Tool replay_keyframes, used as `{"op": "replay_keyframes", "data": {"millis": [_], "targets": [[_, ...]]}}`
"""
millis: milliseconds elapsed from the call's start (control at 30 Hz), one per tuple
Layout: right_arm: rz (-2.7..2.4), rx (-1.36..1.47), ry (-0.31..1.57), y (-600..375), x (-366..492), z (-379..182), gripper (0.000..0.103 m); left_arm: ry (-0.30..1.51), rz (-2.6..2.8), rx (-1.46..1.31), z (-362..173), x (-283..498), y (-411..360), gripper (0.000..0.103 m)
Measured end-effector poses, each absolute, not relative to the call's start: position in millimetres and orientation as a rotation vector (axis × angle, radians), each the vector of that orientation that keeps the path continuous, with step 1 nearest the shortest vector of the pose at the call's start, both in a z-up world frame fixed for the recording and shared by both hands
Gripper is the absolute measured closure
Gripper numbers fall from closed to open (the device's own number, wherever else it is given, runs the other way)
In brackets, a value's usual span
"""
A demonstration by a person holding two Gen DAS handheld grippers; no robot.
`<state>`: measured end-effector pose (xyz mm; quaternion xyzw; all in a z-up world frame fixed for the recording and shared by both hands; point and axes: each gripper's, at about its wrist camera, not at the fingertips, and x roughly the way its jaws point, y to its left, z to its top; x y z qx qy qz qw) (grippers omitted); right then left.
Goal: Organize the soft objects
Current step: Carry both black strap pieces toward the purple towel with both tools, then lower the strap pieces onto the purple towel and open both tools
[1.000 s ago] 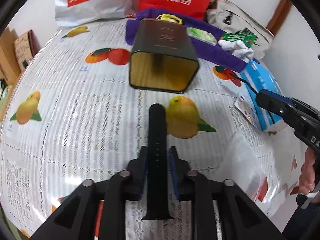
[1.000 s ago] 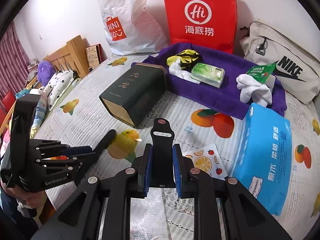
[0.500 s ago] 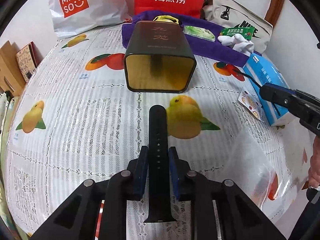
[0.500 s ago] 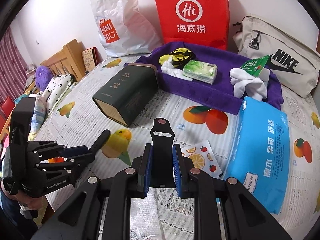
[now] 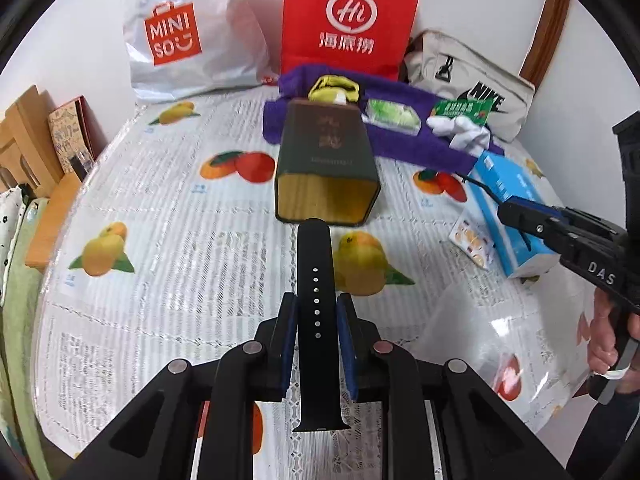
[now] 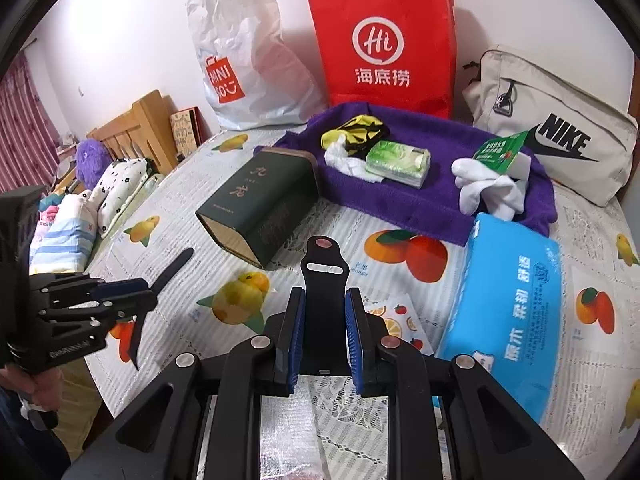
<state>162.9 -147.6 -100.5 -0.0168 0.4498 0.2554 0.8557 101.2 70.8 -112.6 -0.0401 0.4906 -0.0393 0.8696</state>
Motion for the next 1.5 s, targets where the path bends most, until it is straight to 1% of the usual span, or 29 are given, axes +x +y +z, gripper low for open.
{"op": "replay_keyframes", "data": {"millis": [300, 733, 1067, 1500], "targets": [[0.534, -0.016, 0.915, -158, 175, -81, 0.083, 0.959, -0.105, -0.061, -73, 116, 65, 0.084], [0.471, -0.024, 0.871, -176, 241, -58, 0.083, 0.927, -0.161, -0.040, -47, 199, 48, 0.084], [0.442, -0.007, 0.868, -187, 298, -58, 0.083, 0.938, -0.182, -0.027, -48, 263, 34, 0.084], [0.385, -0.028, 0.948, -191, 371, -86, 0.083, 0.996, -0.210, -0.049, -73, 351, 34, 0.084]]}}
